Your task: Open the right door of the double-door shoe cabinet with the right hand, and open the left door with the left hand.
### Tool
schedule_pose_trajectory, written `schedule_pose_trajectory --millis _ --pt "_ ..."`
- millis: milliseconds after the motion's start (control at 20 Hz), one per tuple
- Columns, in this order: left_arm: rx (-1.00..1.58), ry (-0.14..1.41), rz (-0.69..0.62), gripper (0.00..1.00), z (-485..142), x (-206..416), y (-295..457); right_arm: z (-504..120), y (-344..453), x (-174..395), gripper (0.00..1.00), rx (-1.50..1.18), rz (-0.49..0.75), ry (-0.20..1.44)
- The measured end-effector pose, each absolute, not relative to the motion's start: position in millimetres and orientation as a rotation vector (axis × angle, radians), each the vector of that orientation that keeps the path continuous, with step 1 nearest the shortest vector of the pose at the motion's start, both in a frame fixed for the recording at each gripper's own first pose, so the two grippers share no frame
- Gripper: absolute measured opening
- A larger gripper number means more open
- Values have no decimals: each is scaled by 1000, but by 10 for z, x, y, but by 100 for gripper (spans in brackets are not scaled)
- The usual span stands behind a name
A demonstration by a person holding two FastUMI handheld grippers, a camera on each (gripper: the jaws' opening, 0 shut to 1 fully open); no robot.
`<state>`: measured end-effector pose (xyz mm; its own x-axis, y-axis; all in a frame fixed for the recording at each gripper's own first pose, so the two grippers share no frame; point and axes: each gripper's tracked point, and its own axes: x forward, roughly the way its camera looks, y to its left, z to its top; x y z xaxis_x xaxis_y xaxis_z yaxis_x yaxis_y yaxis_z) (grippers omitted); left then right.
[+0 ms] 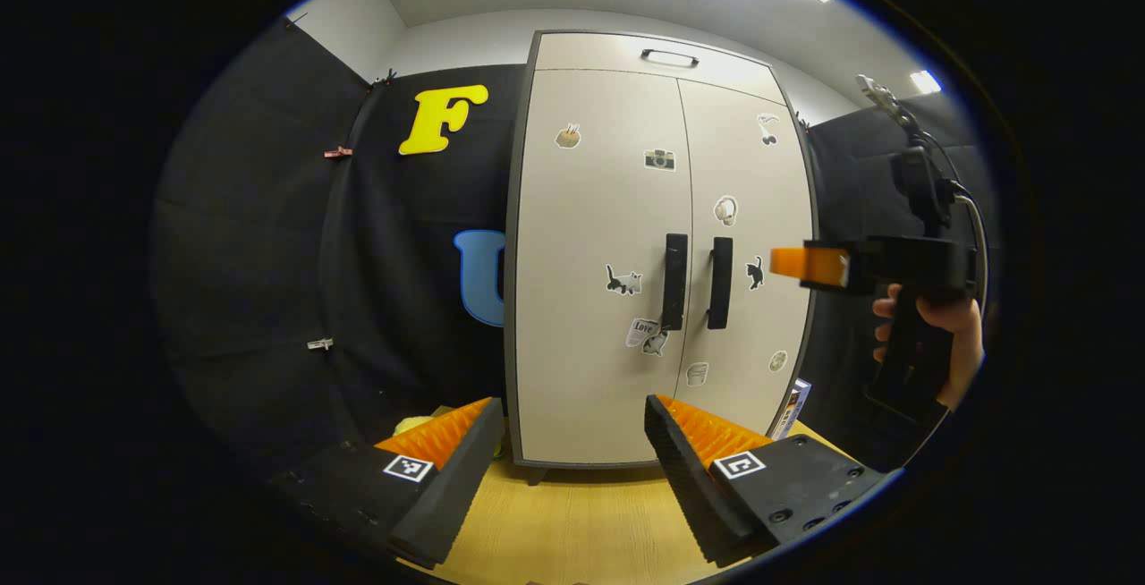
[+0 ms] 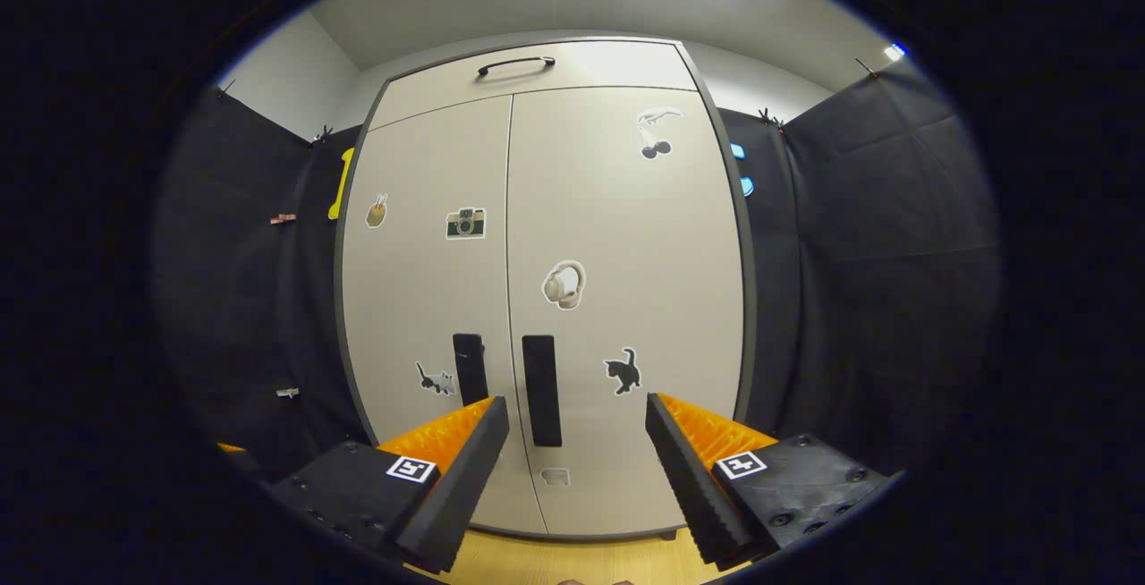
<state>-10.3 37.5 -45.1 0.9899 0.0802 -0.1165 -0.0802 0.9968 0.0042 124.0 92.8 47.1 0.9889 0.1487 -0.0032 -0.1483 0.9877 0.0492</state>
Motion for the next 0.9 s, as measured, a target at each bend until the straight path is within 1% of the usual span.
schedule_pose_trajectory --millis 150,250,400,600,750,800,850,900 --pt "-14 136 112 98 -502 -155 436 458 1105 1574 97 12 173 -5" --pt "-27 141 126 98 -531 -193 445 323 1171 1783 98 -51 173 12" --pt "-28 152 155 98 -581 -243 498 115 1285 2026 98 -71 181 52" --pt "-47 172 198 98 -654 -298 589 -152 1312 2253 98 -63 165 122" --pt "-60 186 228 98 -714 -354 655 -209 1284 2348 98 -22 149 143" --pt "-57 192 234 98 -731 -368 666 -206 1274 2368 95 -5 141 145" --pt "-51 194 238 98 -730 -375 672 -205 1284 2391 90 11 141 146" --pt "-42 193 242 98 -723 -387 677 -209 1281 2389 77 21 135 152"
